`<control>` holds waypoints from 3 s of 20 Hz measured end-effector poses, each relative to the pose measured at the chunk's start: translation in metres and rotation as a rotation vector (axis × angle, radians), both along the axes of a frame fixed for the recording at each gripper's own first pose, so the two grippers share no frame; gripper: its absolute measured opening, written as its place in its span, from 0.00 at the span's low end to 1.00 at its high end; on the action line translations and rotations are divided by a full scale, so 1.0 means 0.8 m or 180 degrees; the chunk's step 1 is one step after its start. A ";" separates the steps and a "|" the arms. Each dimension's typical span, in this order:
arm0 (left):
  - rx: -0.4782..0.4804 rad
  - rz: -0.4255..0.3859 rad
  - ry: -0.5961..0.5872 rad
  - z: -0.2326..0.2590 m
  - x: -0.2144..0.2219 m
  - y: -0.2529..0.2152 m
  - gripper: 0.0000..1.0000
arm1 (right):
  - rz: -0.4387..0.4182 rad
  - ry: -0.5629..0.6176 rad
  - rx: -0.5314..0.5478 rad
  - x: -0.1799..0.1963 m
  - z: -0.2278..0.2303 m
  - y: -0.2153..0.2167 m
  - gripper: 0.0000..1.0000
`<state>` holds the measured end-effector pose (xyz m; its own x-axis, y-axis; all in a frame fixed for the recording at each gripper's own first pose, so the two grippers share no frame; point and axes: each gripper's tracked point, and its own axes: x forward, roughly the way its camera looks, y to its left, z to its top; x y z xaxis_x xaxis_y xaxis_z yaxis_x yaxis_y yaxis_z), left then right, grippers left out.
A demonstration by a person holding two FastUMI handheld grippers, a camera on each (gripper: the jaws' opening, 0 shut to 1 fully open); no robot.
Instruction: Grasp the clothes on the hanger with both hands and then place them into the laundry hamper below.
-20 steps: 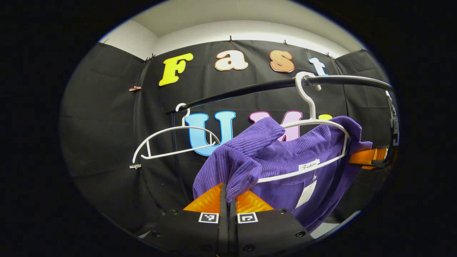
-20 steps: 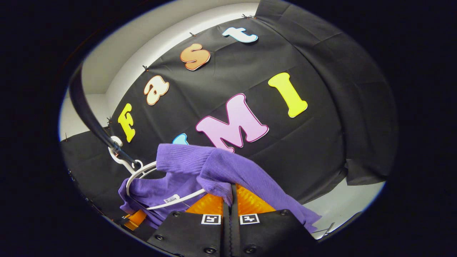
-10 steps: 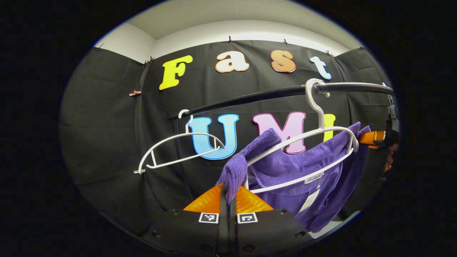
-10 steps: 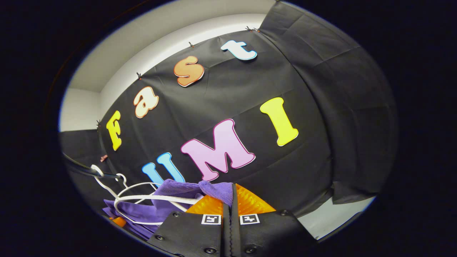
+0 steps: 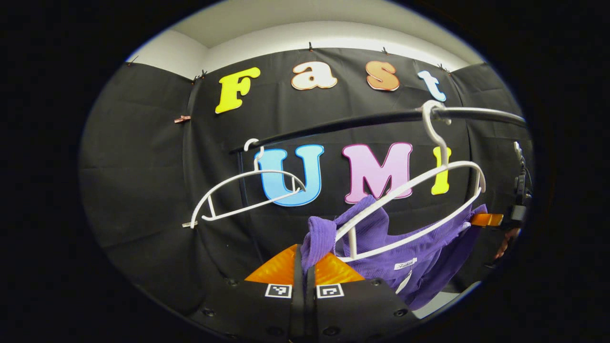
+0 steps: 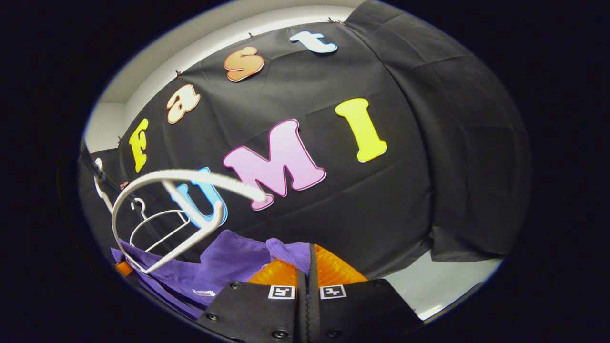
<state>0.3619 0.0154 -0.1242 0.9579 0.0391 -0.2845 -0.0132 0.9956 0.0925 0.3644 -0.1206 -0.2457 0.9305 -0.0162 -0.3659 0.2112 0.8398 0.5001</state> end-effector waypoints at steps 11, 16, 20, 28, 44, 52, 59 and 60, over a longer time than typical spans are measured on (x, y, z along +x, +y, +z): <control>-0.0143 0.0164 0.0488 -0.104 -0.056 0.046 0.05 | 0.0428 0.0167 0.0140 -0.095 -0.025 0.093 0.05; -0.0348 -0.0131 0.0690 -0.136 -0.090 -0.008 0.05 | 0.0624 0.0219 0.0121 -0.132 -0.021 0.136 0.05; -0.0459 -0.0523 0.0630 -0.114 -0.106 -0.076 0.04 | 0.0718 0.0098 0.0150 -0.152 0.017 0.161 0.05; -0.0739 -0.0895 0.0815 -0.148 -0.122 -0.145 0.05 | 0.0855 0.0312 0.0040 -0.181 -0.012 0.189 0.05; -0.0547 -0.0730 0.2355 -0.421 -0.215 -0.144 0.05 | 0.1070 0.1938 -0.0694 -0.299 -0.292 0.161 0.05; -0.0455 -0.0773 0.2718 -0.471 -0.250 -0.130 0.51 | 0.0980 0.2227 -0.0976 -0.324 -0.324 0.139 0.59; -0.0506 -0.0777 0.2660 -0.459 -0.258 -0.127 0.96 | 0.0873 0.2344 -0.1054 -0.342 -0.319 0.134 0.95; -0.0525 -0.0780 0.2637 -0.452 -0.257 -0.128 0.96 | 0.0854 0.2319 -0.1080 -0.344 -0.315 0.131 0.96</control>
<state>0.1560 -0.0870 -0.4860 0.4168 -0.2436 -0.8758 0.2103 0.9631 -0.1678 0.0891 -0.0158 -0.4977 0.4520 -0.0457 -0.8908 0.1552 0.9875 0.0281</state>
